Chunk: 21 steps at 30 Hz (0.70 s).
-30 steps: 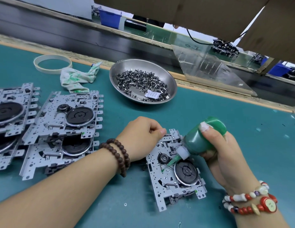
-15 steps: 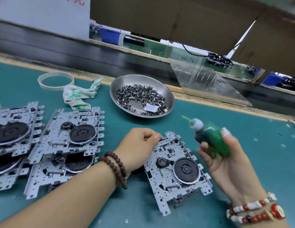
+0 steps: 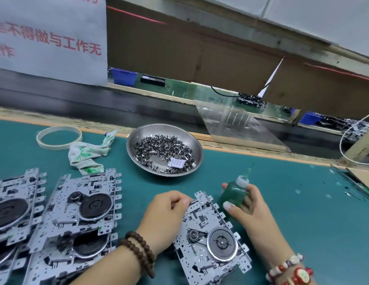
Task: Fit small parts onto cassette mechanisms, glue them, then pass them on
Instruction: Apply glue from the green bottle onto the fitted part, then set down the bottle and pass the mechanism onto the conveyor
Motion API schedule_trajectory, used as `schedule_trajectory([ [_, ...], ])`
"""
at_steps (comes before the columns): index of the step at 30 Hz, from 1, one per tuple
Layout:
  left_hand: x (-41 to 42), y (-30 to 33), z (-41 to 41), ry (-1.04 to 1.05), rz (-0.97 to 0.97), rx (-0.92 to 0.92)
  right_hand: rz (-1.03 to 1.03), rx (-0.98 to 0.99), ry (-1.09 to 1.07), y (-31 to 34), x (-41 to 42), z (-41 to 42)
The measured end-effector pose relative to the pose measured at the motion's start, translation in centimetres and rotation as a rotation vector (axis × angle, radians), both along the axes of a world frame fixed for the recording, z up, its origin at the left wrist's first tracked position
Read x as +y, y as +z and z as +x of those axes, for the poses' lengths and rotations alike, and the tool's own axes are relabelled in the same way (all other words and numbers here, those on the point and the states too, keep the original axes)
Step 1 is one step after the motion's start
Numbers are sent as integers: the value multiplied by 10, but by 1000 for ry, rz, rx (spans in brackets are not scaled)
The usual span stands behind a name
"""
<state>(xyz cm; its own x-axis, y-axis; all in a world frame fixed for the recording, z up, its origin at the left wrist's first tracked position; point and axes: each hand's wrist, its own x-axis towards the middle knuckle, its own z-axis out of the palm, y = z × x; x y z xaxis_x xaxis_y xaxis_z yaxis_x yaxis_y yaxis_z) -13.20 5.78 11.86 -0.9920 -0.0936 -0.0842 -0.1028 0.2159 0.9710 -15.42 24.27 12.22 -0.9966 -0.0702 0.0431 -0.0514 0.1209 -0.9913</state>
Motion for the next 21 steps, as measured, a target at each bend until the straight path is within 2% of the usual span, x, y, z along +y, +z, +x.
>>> schedule_trajectory([
  [6, 1, 4, 3, -18, 18, 68, 265, 31, 59, -4, -1, -2],
  [9, 3, 8, 5, -26, 53, 133, 199, 16, 35, 2, 2, 7],
  [14, 2, 10, 7, 9, 127, 182, 133, 52, -245, 17, 10, 45],
  [19, 4, 10, 11, -13, 135, 201, 273, -58, -61, 30, -7, 81],
  [21, 3, 10, 11, -34, 145, 198, 257, -112, -18, 31, -13, 86],
])
